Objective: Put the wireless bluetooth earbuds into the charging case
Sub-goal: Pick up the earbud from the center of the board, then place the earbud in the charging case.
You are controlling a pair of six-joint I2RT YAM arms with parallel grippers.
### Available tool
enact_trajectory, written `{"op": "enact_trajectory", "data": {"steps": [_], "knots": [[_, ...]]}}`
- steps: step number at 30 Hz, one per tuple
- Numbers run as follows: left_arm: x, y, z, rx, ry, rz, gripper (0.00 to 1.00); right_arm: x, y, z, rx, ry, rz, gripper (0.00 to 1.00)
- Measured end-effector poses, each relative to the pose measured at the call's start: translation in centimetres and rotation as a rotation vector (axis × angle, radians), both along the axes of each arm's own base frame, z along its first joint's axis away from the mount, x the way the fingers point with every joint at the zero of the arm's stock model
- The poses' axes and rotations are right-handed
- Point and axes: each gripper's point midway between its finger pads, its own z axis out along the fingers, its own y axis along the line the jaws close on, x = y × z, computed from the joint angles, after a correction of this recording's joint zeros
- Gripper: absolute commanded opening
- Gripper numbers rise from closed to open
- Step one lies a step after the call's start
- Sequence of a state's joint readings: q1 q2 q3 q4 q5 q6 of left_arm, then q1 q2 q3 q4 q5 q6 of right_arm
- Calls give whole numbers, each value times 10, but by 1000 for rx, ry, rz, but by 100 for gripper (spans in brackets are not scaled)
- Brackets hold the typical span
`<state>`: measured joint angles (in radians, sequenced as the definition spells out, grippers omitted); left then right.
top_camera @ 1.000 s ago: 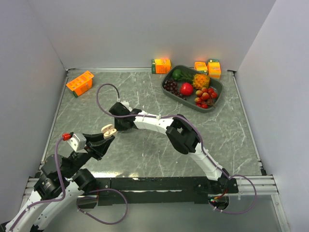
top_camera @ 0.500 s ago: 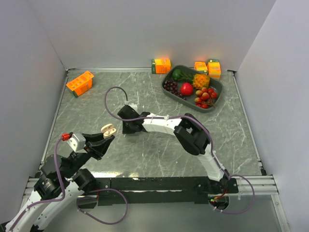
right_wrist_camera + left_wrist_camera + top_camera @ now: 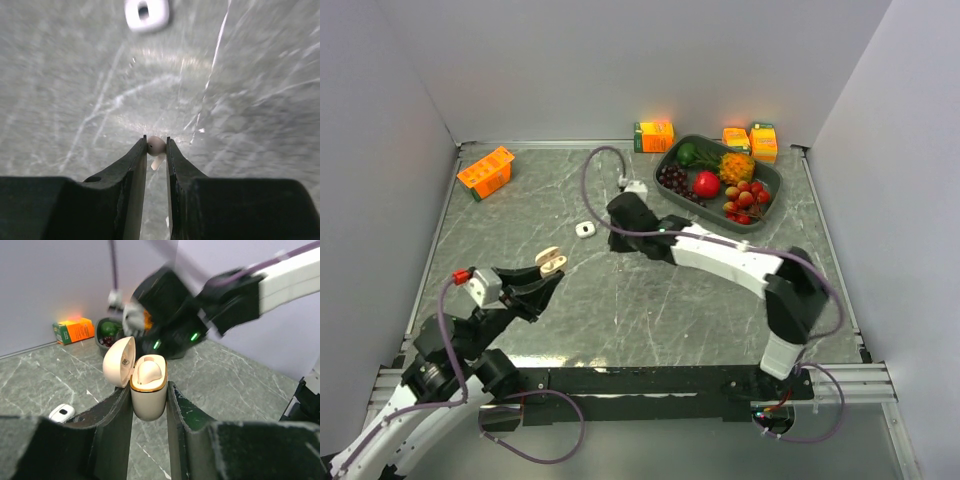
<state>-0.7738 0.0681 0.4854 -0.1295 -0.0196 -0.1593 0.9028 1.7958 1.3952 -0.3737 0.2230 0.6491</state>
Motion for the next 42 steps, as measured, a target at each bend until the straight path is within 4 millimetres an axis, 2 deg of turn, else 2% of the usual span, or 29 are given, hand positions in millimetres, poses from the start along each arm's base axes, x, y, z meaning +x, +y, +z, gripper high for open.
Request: {"op": "enact_trajectory", "data": {"steps": [3,6,13,19,22,25,33,42], "knots": [[9,-9,-11,15,26,-2,1,4,-17,48,48,-105,-7,0],[17,-17,-22,24,46,-4,1,2,-38,86,88,-213,-12,0],[40,-41,-41,38,91,-9,1,-28,-83,134,143,-457,5,0],[56,-65,-44,34,104,-40,1,-55,-86,200,240,-690,51,0],[61,-75,-44,24,103,-63,1,-65,-87,220,269,-761,66,0],[64,-83,-42,12,94,-83,1,-72,-87,231,283,-809,83,0],[60,-96,-30,-32,66,-154,1,-87,-72,238,307,-849,148,0],[52,-101,-24,-47,46,-207,1,-100,-41,217,282,-821,247,0]]}}
